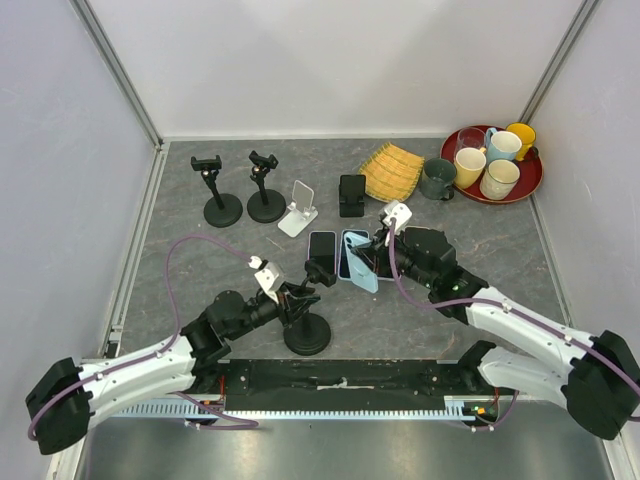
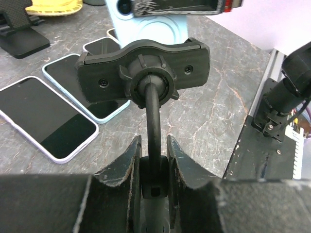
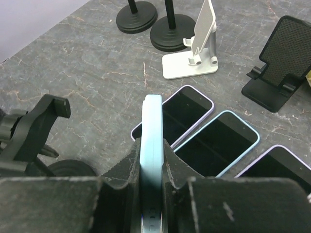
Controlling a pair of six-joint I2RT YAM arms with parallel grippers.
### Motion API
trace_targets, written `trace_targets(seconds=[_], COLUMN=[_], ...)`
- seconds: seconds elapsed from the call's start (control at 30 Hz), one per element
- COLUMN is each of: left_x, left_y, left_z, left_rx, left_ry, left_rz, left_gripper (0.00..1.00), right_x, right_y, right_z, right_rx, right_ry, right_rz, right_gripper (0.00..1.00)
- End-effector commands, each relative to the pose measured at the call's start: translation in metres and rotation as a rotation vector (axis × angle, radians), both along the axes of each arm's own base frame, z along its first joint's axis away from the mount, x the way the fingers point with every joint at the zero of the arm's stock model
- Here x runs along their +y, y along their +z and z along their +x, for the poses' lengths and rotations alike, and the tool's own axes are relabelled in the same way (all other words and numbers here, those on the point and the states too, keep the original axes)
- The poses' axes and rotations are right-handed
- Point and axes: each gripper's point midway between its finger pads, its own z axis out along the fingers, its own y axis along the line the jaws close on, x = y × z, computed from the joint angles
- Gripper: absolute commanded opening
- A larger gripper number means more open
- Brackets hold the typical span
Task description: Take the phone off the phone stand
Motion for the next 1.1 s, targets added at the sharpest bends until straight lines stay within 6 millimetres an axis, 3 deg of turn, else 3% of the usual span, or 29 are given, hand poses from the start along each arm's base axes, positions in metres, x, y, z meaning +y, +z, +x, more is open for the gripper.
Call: trace_targets(seconds=[0.0, 0.13, 0.2, 0.23, 0.27, 0.3, 0.33, 0.4, 0.5, 0.57, 0.77, 1.0, 1.07], left_x=[0.013, 0.032, 0.038, 0.045, 0.05, 0.054, 0.06, 0.068, 0.075, 0.079, 0.086, 0.092, 0.093], left_y=[0.007, 0.012, 0.02, 0.023, 0.021, 0.023, 0.023, 0.019, 0.015, 0.016, 0.012, 0.016, 0.016], left_z=[0.018, 0.038, 0.044, 0.049, 0.051, 0.054, 0.058, 0.062, 0.063, 0.063, 0.06, 0.058, 0.058], left_rx=[0.007, 0.014, 0.01, 0.004, 0.011, 0.009, 0.01, 0.022, 0.031, 0.03, 0.035, 0.029, 0.026], left_ry=[0.126, 0.28, 0.329, 0.373, 0.397, 0.417, 0.453, 0.496, 0.528, 0.542, 0.558, 0.573, 0.575], left_rz=[-0.004, 0.021, 0.02, 0.022, 0.042, 0.046, 0.046, 0.048, 0.026, 0.011, -0.003, -0.023, -0.026], left_gripper=[0.02, 0.02, 0.02, 0.02, 0.02, 0.02, 0.02, 0.02, 0.02, 0.02, 0.02, 0.02, 0.02], right_x=[-0.004, -0.021, -0.041, -0.048, -0.059, -0.066, -0.085, -0.102, -0.136, -0.171, -0.238, -0.282, -0.289], right_y=[0.051, 0.06, 0.047, 0.055, 0.041, 0.045, 0.036, 0.032, 0.021, 0.006, -0.026, -0.042, -0.054], right_z=[0.0, 0.011, 0.018, 0.023, 0.024, 0.029, 0.033, 0.042, 0.057, 0.066, 0.083, 0.106, 0.111], right_rx=[-0.09, -0.056, -0.004, -0.005, 0.041, 0.049, 0.069, 0.089, 0.13, 0.165, 0.262, 0.265, 0.279], right_ry=[-0.017, -0.13, -0.239, -0.289, -0.336, -0.386, -0.476, -0.578, -0.733, -0.899, -1.178, -1.38, -1.392], right_rz=[0.063, 0.011, -0.074, -0.087, -0.152, -0.165, -0.229, -0.262, -0.298, -0.388, -0.524, -0.682, -0.738], right_gripper=[0.0, 0.0, 0.0, 0.0, 0.0, 0.0, 0.0, 0.0, 0.0, 0.0, 0.0, 0.0, 0.0])
